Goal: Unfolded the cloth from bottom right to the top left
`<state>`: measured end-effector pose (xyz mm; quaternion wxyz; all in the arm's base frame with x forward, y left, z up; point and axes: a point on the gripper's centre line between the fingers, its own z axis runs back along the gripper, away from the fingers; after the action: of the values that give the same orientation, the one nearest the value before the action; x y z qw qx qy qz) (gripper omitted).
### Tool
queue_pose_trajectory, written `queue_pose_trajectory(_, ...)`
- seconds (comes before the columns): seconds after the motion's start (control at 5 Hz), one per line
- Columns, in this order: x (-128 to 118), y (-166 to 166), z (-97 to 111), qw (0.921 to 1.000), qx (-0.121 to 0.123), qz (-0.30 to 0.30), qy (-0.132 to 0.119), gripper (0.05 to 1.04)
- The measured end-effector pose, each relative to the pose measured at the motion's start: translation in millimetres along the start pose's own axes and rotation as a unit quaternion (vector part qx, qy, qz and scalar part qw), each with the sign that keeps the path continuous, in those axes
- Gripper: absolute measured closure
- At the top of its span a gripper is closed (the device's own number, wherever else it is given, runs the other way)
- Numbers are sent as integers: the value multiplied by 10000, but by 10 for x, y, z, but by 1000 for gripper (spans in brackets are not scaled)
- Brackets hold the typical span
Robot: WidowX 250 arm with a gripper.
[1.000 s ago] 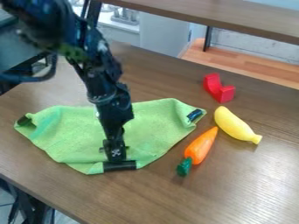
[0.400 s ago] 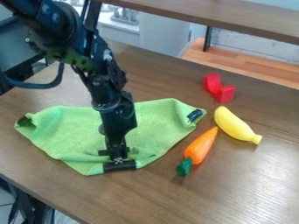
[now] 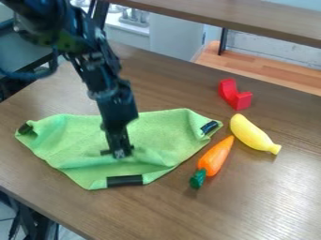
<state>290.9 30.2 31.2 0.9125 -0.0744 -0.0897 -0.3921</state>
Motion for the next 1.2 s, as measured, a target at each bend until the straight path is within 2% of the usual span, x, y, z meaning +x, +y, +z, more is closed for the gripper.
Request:
queue_pose_trajectory(0.2,32,196,164,9997,-37,227,-104,1026)
queue_pose_trajectory(0.4,94,435,169,9984,-45,555,-108,1027)
queue_pose_trajectory(0.8,280,1040,-75,9882,144,1522,-40,1027)
queue_pose_trajectory(1.0,358,1238,-106,9830,53,1833,-24,1027)
queue_pose_trajectory(1.2,371,1434,62,9762,70,2158,-218,1027)
